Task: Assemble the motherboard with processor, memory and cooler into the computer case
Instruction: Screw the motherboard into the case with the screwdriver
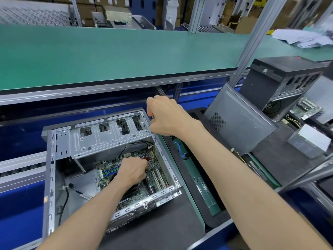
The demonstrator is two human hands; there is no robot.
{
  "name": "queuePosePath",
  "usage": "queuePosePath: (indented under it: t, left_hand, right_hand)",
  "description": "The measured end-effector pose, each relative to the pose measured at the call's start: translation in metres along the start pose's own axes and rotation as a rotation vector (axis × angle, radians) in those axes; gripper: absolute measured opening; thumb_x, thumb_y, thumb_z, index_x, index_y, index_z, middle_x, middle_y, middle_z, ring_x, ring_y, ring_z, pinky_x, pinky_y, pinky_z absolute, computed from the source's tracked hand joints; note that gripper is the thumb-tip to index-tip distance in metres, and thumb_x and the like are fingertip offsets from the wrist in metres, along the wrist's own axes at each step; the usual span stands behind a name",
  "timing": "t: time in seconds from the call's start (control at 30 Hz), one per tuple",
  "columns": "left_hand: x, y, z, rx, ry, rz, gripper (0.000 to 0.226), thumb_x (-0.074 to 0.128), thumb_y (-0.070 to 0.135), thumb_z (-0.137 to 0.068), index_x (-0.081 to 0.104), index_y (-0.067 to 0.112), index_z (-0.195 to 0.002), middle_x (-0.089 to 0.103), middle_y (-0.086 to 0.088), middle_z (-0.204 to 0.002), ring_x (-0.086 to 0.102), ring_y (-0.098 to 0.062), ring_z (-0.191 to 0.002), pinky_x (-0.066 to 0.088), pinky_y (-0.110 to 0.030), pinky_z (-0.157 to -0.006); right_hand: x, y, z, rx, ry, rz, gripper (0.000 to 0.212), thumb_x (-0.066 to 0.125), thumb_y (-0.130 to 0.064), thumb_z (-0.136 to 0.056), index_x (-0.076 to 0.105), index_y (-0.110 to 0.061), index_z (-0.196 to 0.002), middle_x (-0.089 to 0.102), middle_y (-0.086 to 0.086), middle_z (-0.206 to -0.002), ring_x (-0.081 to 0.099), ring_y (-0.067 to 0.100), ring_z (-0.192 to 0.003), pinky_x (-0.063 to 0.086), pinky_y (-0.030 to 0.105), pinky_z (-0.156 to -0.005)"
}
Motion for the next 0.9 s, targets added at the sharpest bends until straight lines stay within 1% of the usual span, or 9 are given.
queuePosePath:
  t: [0.07,0.17,0.27,0.37,0.47,0.6,0.7,0.8,0.9]
  left_hand:
    - [0.0006,-0.0006,0.0,0.003,0.0,0.0,0.04,0.048,0.013,-0.071,0.075,0.028,-0.098,0.055,0.003,-0.063,0.05,-0.023,-0.052,0.035,-0.028,-0.051]
    - [0.0012,-0.0003,-0.001,0.011,0.006,-0.004,0.04,0.049,0.014,-0.071,0.075,0.028,-0.098,0.064,0.002,-0.068,0.052,-0.024,-0.054,0.037,-0.028,-0.052]
    - [0.0019,-0.0006,-0.0017,0.009,0.007,-0.001,0.04,0.048,0.014,-0.072,0.075,0.028,-0.099,0.07,0.0,-0.075,0.054,-0.024,-0.056,0.038,-0.029,-0.053]
    - [0.0027,-0.0009,-0.0017,0.012,0.005,0.006,0.041,0.048,0.014,-0.073,0.074,0.028,-0.101,0.069,0.0,-0.075,0.055,-0.025,-0.057,0.039,-0.029,-0.054]
    - [0.0026,-0.0009,-0.0017,0.015,0.009,0.008,0.041,0.047,0.015,-0.073,0.074,0.027,-0.102,0.069,0.0,-0.074,0.055,-0.025,-0.058,0.039,-0.029,-0.054]
    - [0.003,-0.0005,-0.0028,0.012,-0.001,-0.001,0.041,0.048,0.015,-0.072,0.074,0.028,-0.101,0.069,0.0,-0.074,0.061,-0.025,-0.061,0.041,-0.029,-0.055]
    - [0.0035,-0.0004,-0.003,0.01,-0.01,0.002,0.041,0.048,0.014,-0.072,0.075,0.027,-0.1,0.068,0.0,-0.073,0.057,-0.025,-0.057,0.042,-0.029,-0.056]
    - [0.0032,-0.0007,-0.0029,0.011,-0.016,0.004,0.041,0.048,0.014,-0.072,0.075,0.027,-0.1,0.066,0.001,-0.07,0.056,-0.024,-0.055,0.041,-0.029,-0.055]
    - [0.0011,-0.0013,-0.0017,0.006,-0.024,0.005,0.039,0.049,0.015,-0.072,0.075,0.026,-0.099,0.054,0.004,-0.06,0.052,-0.023,-0.052,0.04,-0.029,-0.053]
  right_hand:
    - [0.0006,0.0011,0.0002,0.031,0.069,0.114,0.016,0.059,-0.015,-0.085,0.043,-0.015,-0.082,0.04,0.001,-0.075,0.046,0.027,-0.07,0.018,0.029,-0.049]
    - [0.0019,-0.0005,-0.0013,0.054,0.161,0.311,0.035,0.056,-0.022,-0.094,0.031,-0.018,-0.07,0.027,-0.003,-0.065,0.04,0.026,-0.062,0.019,0.031,-0.051]
    - [0.002,-0.0054,-0.0043,0.02,0.105,0.227,0.023,0.061,-0.028,-0.084,0.041,-0.017,-0.082,0.037,0.0,-0.077,0.039,0.023,-0.06,0.02,0.032,-0.053]
    - [0.0013,-0.0064,-0.0058,-0.023,-0.004,0.07,0.025,0.061,-0.018,-0.073,0.048,-0.013,-0.095,0.047,0.002,-0.091,0.046,0.024,-0.069,0.023,0.03,-0.053]
    - [0.0009,-0.0026,-0.0055,0.015,0.04,0.102,0.018,0.059,-0.014,-0.081,0.042,-0.015,-0.078,0.041,0.001,-0.075,0.039,0.023,-0.063,0.018,0.029,-0.05]
    - [-0.0006,-0.0016,-0.0053,0.05,0.14,0.297,0.044,0.056,-0.023,-0.093,0.022,-0.02,-0.064,0.028,-0.002,-0.066,0.026,0.018,-0.052,0.017,0.031,-0.052]
    - [0.0003,-0.0028,-0.0055,0.013,0.051,0.188,0.02,0.061,-0.024,-0.079,0.042,-0.017,-0.076,0.036,-0.001,-0.077,0.037,0.018,-0.056,0.016,0.028,-0.05]
    - [0.0,-0.0023,-0.0052,0.001,-0.03,0.007,0.025,0.058,-0.013,-0.073,0.051,-0.013,-0.098,0.049,0.002,-0.093,0.049,0.025,-0.074,0.025,0.029,-0.053]
    - [0.0008,0.0007,-0.0048,0.045,0.046,0.075,0.013,0.057,-0.013,-0.085,0.045,-0.013,-0.089,0.042,0.001,-0.077,0.046,0.028,-0.073,0.028,0.033,-0.056]
Point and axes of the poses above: each hand's wrist, its own z-axis away from the middle knuckle, its own x-axis out of the palm, y = z × x, the point moved 4 cm from there along -z, towards the middle knuckle
